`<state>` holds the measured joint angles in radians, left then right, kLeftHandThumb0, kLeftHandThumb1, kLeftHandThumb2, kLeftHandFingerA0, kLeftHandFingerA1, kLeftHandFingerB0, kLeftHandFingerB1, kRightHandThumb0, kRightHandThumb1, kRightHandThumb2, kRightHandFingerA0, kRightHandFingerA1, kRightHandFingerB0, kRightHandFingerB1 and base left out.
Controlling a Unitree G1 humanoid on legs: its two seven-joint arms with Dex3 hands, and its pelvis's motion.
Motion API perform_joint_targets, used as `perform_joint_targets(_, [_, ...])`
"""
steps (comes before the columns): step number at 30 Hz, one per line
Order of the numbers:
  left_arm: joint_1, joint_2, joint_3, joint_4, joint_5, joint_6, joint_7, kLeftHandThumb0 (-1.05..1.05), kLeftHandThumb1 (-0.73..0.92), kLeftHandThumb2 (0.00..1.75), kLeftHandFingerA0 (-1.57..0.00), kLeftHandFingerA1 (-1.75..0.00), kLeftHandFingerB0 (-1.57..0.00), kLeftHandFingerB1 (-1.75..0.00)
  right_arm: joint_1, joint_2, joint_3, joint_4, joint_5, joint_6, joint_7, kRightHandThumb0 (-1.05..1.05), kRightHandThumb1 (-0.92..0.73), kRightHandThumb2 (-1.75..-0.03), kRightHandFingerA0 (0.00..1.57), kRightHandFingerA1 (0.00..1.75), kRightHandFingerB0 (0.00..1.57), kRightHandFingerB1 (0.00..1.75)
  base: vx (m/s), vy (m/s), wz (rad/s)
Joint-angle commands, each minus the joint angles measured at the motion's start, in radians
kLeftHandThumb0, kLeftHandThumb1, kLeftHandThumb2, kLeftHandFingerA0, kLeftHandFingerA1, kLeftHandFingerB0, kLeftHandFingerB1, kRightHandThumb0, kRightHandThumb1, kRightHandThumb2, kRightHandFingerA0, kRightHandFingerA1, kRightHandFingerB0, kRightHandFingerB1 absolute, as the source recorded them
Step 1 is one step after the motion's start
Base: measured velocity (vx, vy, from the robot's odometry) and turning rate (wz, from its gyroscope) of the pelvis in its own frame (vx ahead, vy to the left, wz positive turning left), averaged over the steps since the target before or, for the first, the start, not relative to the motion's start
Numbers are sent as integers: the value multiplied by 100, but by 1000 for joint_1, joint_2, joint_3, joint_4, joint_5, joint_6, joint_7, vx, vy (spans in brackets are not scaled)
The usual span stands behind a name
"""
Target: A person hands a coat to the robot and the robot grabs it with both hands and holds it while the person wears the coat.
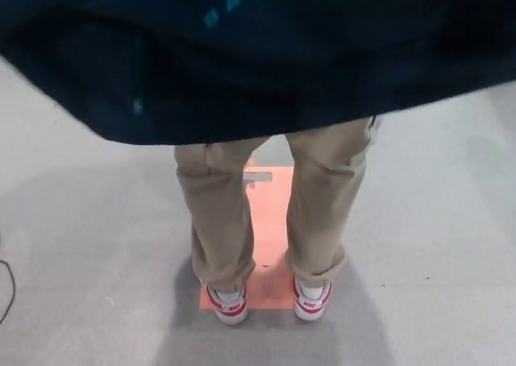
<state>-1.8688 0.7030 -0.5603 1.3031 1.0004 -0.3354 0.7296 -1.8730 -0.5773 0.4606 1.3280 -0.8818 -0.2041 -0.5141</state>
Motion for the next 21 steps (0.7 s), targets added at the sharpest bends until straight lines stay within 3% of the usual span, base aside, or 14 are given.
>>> perform_joint_targets(1, [-33, 33, 10, 3, -15, 46, 10, -21, 64, 63, -99, -166, -76, -76, -27, -22, -6, 3, 21, 23, 5, -19, -63, -61, 88, 162, 82, 75, 0, 0, 0])
perform_joint_targets(12, [-36, 37, 9, 5, -20, 44, -4, -22, 67, 64, -94, -162, -71, -79, -34, -22, 8, 5, 19, 44, 19, -24, -67, -64, 88, 162, 80, 67, 0, 0, 0])
perform_joint_targets(13, [-34, 35, 18, 6, -31, 45, -18, -31, 74, 63, -85, -131, -57, -48, -37, -18, 10, 8, 17, 69, 38, -37, -73, -64, 96, 144, 52, 45, 0, 0, 0])
perform_joint_targets(14, [-32, 32, 27, 7, -42, 46, -27, -31, 74, 63, -85, -131, -57, -48, -41, -13, 14, 10, 14, 96, 56, -37, -73, -64, 96, 144, 52, 45, 0, 0, 0])
perform_joint_targets(15, [-29, 27, 32, 10, -46, 62, -37, -38, 73, 62, -57, -75, -37, -33, -44, -9, 18, 13, 12, 119, 82, -55, -75, -63, 70, 103, 29, 31, 0, 0, 0])
perform_joint_targets(16, [-27, 21, 36, 13, -49, 88, -51, -34, 50, 103, 0, -48, 0, -48, -46, -4, 20, 15, 13, 141, 110, -77, -59, -92, 14, 45, 2, 24, 0, 0, 0])
perform_joint_targets(17, [-27, 12, 41, 17, -52, 123, -73, -82, 59, 90, -6, -22, -6, -17, -48, 2, 20, 17, 16, 161, 136, -84, -59, -97, 0, 18, 0, 13, 0, 0, 0])
perform_joint_targets(18, [-27, 7, 45, 19, -54, 146, -88, -82, 59, 90, -6, -22, -6, -17, -50, 5, 20, 17, 19, 169, 145, -84, -59, -97, 0, 18, 0, 13, 0, 0, 0])
perform_joint_targets(19, [-29, 4, 47, 21, -56, 162, -111, -84, 60, 96, 0, -12, 0, -13, -48, 7, 14, 16, 26, 171, 153, -90, -58, -85, 0, 3, 0, 1, 0, 0, 0])
perform_joint_targets(20, [-27, 1, 57, 22, -68, 169, -132, -93, 63, 95, 0, 0, 0, -4, -48, 8, 4, 15, 39, 165, 165, -97, -64, -98, 0, 0, 0, 2, 0, 0, 0])
perform_joint_targets(21, [-26, -2, 63, 22, -76, 178, -141, -94, 61, 95, 0, 0, 0, -6, -48, 8, -4, 13, 48, 158, 176, -99, -66, -99, 0, 0, 0, 1, 0, 0, 0])
